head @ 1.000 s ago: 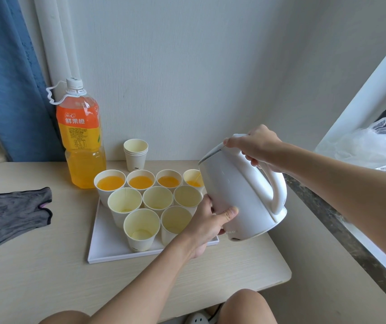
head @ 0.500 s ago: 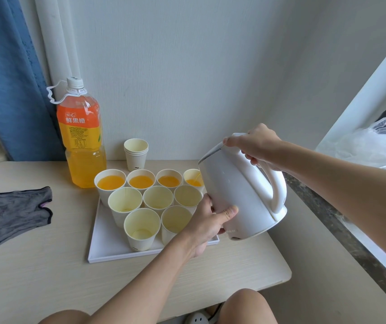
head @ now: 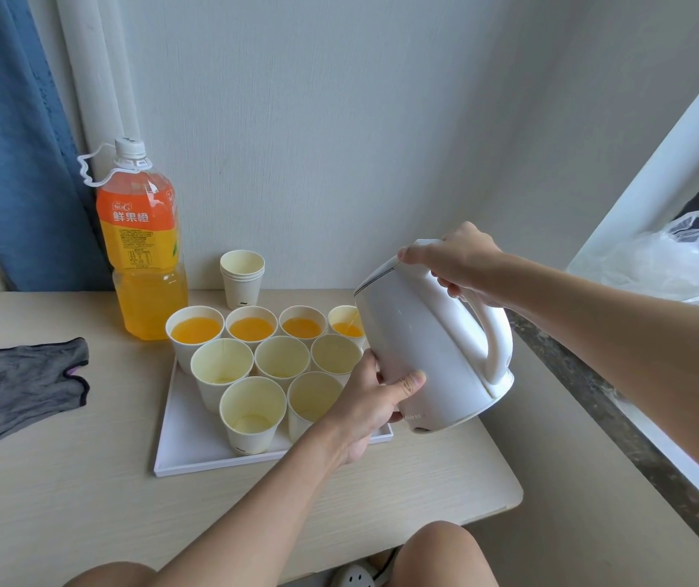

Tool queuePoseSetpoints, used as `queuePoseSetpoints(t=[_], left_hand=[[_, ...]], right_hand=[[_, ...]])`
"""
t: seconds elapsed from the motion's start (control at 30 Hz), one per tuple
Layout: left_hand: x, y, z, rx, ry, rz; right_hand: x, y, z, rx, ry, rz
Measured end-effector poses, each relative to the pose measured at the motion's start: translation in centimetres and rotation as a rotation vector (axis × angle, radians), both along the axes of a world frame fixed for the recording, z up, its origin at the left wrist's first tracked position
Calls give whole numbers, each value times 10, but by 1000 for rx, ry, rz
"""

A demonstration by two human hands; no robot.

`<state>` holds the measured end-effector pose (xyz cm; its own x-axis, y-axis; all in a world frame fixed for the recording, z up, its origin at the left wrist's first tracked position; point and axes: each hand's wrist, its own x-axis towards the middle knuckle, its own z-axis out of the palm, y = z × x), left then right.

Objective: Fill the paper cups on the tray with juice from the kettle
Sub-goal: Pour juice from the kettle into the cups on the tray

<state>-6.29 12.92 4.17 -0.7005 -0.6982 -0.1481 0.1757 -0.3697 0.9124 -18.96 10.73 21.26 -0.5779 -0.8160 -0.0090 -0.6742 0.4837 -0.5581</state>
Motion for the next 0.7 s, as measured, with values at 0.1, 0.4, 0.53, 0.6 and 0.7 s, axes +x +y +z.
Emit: queuePoseSetpoints(t=[0.1, 0.4, 0.53, 0.6, 0.7], left_hand=[[0, -1, -1, -2, 1, -1], [-1, -2, -3, -3, 4, -2], [-1, -2, -3, -3, 3, 0], [-1, -2, -3, -2, 0, 4], [-1, -3, -2, 2, -3, 7]], right_hand=[[0, 0, 0, -4, -2, 4], [2, -1, 0, 2, -3, 3], [2, -2, 0, 6, 3, 4], [2, -2, 0, 8, 4, 2], [2, -3, 0, 7, 7, 2]])
